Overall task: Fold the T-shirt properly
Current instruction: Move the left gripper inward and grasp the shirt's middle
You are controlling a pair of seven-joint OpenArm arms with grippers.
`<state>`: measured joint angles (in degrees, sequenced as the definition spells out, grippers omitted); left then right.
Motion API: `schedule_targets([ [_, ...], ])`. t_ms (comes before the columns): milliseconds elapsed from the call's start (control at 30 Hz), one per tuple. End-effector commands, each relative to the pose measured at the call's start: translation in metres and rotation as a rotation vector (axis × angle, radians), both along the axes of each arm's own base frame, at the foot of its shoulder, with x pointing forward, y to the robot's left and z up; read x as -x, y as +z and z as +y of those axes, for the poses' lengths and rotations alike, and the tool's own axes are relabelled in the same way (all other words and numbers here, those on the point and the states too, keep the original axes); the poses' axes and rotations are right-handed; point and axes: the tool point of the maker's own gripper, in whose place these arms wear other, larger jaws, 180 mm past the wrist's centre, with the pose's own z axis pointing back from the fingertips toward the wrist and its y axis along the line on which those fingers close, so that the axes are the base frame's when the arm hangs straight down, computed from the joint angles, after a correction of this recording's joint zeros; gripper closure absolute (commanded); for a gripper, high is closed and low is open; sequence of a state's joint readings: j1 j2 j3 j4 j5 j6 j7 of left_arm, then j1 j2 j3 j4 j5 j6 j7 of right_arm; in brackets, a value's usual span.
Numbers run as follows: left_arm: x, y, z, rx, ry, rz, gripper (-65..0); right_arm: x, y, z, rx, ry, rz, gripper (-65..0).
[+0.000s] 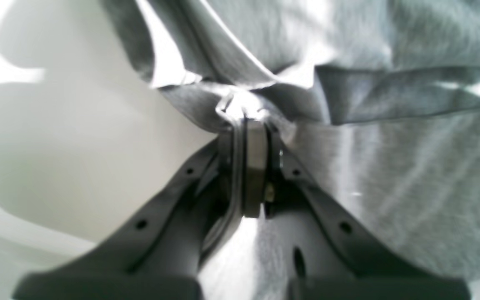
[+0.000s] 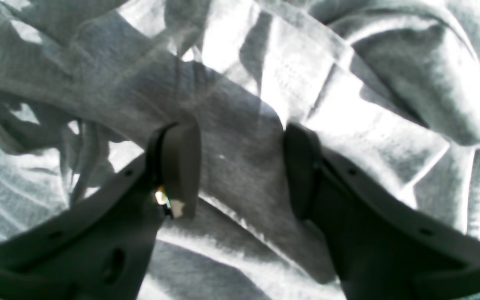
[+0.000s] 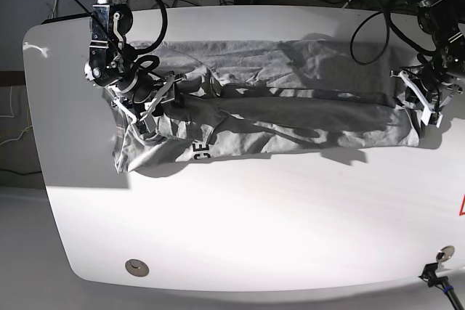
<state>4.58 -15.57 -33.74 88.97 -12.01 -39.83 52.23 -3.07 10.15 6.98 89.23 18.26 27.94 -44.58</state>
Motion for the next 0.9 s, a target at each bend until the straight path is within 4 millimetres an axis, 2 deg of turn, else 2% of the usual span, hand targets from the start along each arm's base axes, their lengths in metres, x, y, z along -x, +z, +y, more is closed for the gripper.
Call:
schedule_targets([
  [0,-0.012,0.021,-0.009,-0.016,-0.034,-0.067,0.0,-0.007,0.009,-0.001,-0.002,0.001,-0.031,-30.8],
  [100,-0.016,0.044,-0.028,-0.089,-0.103,-0.075,0.0,-0.007,0.009,-0.001,-0.002,0.001,-0.031,-30.8],
  [233,-0.017,0.058,-0.072,-0.113,-0.2,-0.082,0.0,-0.007,0.009,-0.001,-0.002,0.0,-0.03,-30.8],
  [433,-0.02,0.043,-0.148,-0.02,-0.345,-0.061,0.0,-0.007,0.009,-0.001,-0.004,0.0,-0.031,-30.8],
  [667,-0.017,0.038,-0.227,0.108,-0.471,-0.072,0.0,-0.007,0.008,-0.001,-0.002,0.0,-0.029,-30.8],
  [867,-0.023,0.048,-0.27,0.229,-0.468,-0.117,0.0,-0.004,0.002,-0.002,-0.008,-0.003,-0.01,-30.8],
])
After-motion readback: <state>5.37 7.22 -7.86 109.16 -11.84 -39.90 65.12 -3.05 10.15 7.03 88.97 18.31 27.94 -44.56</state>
